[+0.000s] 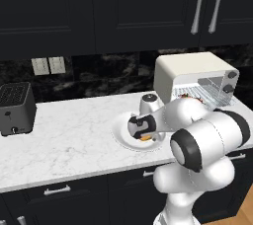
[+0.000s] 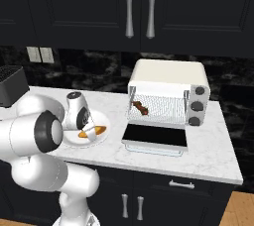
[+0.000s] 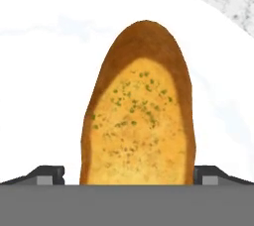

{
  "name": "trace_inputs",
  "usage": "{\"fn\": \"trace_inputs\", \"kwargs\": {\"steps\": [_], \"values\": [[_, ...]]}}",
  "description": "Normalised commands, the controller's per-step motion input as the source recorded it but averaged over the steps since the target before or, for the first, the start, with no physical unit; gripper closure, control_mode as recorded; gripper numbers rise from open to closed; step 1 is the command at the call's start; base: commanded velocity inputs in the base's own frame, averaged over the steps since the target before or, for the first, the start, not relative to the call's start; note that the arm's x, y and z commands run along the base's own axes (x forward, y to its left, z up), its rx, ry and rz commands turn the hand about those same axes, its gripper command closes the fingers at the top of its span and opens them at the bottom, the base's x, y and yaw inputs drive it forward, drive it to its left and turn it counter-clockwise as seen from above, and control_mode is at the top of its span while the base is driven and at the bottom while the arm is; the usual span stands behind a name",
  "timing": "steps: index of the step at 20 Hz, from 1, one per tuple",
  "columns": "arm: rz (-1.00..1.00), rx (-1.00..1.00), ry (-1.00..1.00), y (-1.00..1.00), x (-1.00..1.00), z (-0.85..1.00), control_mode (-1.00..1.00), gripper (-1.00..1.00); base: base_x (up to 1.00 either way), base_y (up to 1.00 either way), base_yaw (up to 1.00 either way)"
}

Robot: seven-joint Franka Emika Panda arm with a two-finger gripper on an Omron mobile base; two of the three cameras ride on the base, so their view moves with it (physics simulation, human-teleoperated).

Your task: Pick up the kebab skewer and baguette bread, and place them inside the toaster oven. Close the toaster oven door and start by setting the timer.

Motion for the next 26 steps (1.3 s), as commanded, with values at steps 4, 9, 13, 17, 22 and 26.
{"fn": "trace_inputs", "kwargs": {"steps": [4, 9, 13, 17, 22, 26], "values": [[0.0, 0.0, 0.0, 0.0, 0.02, 0.0, -1.0, -1.0, 0.0, 0.0, 0.0], [0.0, 0.0, 0.01, 0.0, 0.0, -0.1, -1.0, 1.0, 0.0, 0.0, 0.0], [0.0, 0.0, 0.04, 0.0, 0.0, -0.28, -1.0, 1.0, 0.0, 0.0, 0.0], [0.0, 0.0, 0.0, 0.0, 0.0, -0.09, -1.0, 1.0, 0.0, 0.0, 0.0], [0.0, 0.02, -0.01, 0.0, -0.09, 0.32, -1.0, 1.0, 0.0, 0.0, 0.0], [0.06, 0.05, -0.03, -0.05, -0.54, 0.75, -1.0, 1.0, 0.0, 0.0, 0.0]]}}
